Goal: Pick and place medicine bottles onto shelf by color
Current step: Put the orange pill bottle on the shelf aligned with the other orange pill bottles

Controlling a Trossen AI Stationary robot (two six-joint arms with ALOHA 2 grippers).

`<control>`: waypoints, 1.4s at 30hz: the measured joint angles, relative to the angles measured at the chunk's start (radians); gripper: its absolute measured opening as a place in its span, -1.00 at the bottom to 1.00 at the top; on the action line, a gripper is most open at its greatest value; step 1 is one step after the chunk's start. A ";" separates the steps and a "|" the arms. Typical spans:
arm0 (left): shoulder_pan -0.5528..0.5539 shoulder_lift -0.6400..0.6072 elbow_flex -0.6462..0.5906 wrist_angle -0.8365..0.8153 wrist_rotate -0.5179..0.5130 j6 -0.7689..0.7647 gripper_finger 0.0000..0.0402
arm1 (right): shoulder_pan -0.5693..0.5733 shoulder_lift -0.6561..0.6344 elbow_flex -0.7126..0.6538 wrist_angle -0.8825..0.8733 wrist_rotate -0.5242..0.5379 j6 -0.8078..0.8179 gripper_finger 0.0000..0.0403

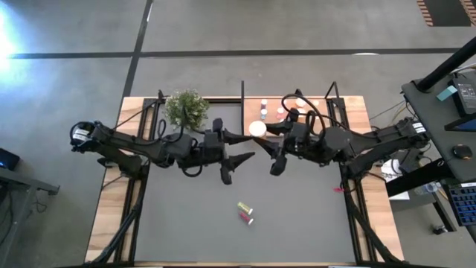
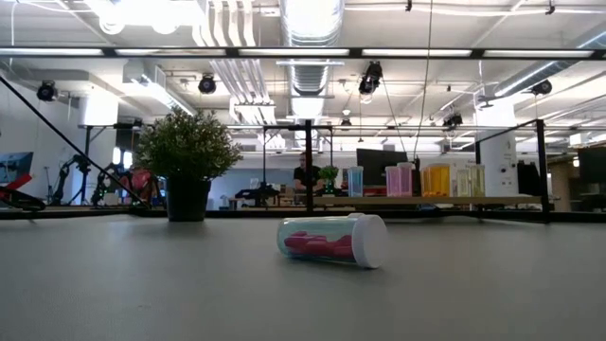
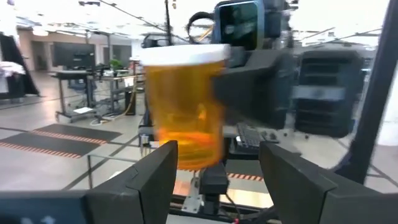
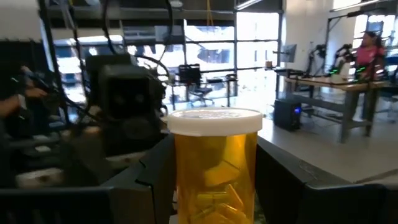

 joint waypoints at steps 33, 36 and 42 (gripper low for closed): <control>0.002 0.058 0.023 0.035 -0.027 0.007 -0.04 | -0.002 0.083 0.061 0.012 -0.088 0.007 -0.17; 0.002 0.058 0.023 0.033 -0.026 0.006 -0.18 | -0.002 0.082 0.072 -0.017 -0.088 0.007 -0.17; 0.002 0.058 0.023 0.034 -0.025 0.006 -0.24 | -0.002 0.082 0.075 -0.023 -0.088 0.007 -0.17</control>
